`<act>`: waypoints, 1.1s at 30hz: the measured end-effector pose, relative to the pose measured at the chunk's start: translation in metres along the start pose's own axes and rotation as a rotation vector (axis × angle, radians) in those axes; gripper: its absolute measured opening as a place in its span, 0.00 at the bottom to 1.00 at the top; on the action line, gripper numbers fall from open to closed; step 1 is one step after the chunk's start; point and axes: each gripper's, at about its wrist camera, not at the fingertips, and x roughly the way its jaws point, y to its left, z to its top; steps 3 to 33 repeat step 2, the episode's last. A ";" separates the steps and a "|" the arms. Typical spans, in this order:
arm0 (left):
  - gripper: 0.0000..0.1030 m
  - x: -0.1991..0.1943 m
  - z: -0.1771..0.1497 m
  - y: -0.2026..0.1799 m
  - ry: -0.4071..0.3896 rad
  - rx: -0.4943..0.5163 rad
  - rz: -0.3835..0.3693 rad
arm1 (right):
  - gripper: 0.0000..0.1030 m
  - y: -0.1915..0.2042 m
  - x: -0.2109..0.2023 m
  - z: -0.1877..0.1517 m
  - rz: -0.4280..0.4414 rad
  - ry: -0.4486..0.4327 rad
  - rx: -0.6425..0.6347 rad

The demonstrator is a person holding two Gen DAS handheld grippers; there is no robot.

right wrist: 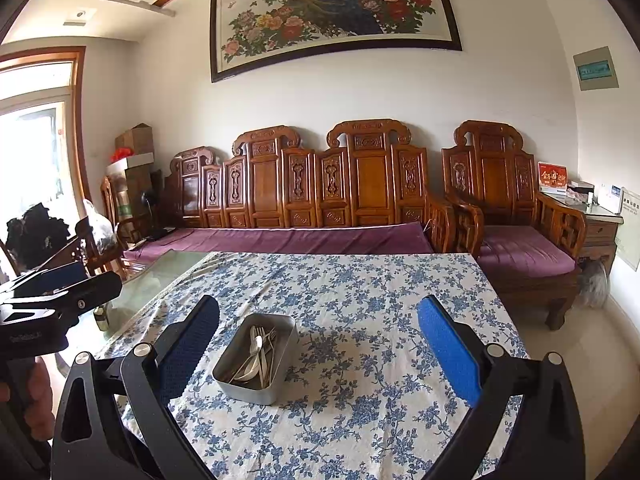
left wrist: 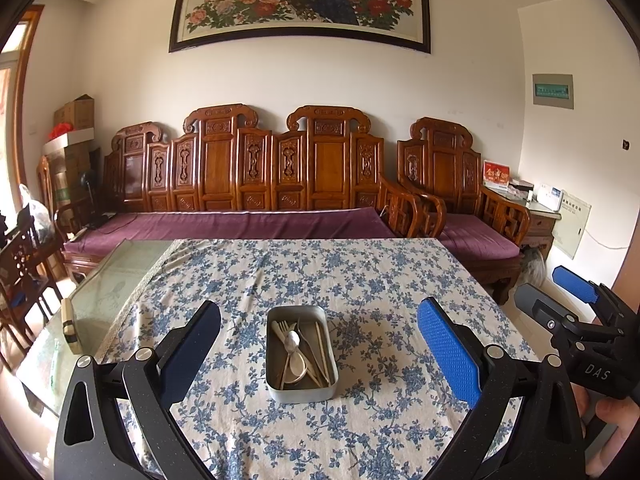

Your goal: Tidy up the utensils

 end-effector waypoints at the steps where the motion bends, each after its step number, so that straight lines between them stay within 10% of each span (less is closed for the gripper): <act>1: 0.92 0.000 0.000 0.000 -0.001 0.000 -0.001 | 0.97 0.000 0.000 0.000 0.000 -0.001 0.000; 33: 0.92 0.000 0.000 0.000 -0.001 0.001 -0.002 | 0.97 0.000 0.000 0.000 0.000 -0.001 0.001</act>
